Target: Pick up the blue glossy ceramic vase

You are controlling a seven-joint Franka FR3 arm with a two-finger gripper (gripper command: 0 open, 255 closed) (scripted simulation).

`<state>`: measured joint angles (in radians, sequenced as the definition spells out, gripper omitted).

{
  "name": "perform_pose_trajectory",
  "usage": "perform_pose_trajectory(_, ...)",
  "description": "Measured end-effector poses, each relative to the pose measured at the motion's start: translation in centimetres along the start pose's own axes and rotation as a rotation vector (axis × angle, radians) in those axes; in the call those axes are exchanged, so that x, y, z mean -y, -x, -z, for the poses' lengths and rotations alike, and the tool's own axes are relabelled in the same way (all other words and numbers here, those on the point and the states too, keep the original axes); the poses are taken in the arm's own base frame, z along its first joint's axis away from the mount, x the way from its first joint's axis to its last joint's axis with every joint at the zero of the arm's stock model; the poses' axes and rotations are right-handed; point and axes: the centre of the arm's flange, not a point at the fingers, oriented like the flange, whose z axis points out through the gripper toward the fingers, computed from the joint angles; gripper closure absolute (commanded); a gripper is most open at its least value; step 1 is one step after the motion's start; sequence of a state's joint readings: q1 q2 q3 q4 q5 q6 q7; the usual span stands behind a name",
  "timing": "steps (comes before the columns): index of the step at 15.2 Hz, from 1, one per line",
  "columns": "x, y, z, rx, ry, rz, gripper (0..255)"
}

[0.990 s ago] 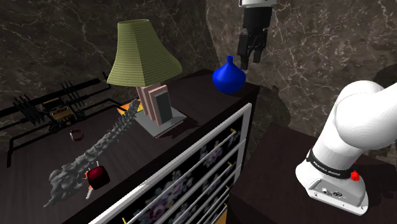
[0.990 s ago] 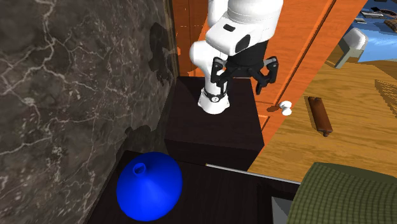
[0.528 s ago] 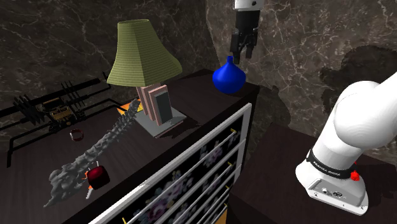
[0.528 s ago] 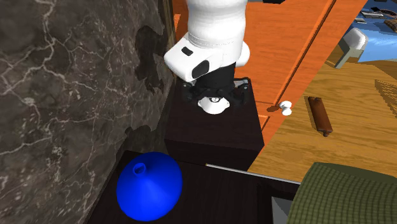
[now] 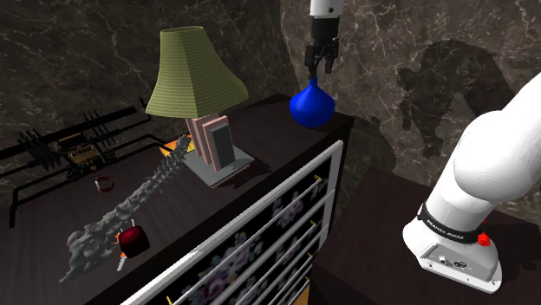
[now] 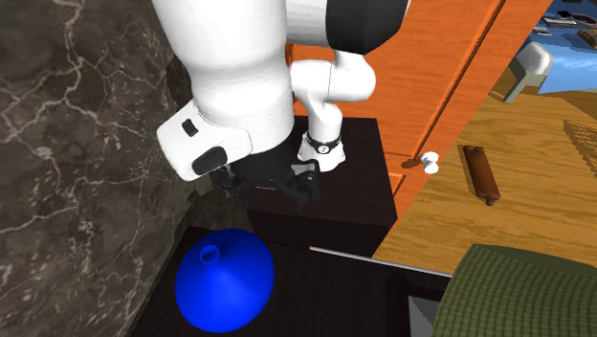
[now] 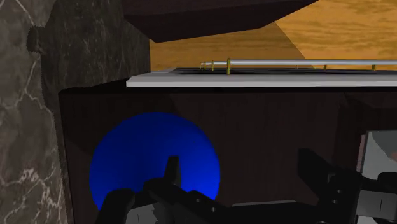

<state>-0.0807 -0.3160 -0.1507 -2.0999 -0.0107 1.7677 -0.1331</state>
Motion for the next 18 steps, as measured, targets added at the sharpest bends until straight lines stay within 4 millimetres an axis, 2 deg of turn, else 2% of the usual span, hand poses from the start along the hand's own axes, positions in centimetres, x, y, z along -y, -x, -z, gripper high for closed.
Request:
perform_pose_trajectory(8, -7.5, -6.8, -0.7, -0.017, 0.022, -0.024, 0)
perform_pose_trajectory(10, -8.0, -7.4, -1.3, -0.018, 0.024, -0.026, 0)
perform_pose_trajectory(16, -8.2, -7.7, -4.2, -0.018, 0.025, -0.026, 0)
perform_pose_trajectory(17, -8.2, -7.7, -4.4, -0.018, 0.025, -0.026, 255)
perform_pose_trajectory(18, -8.3, -7.7, -4.5, -0.018, 0.025, -0.026, 255)
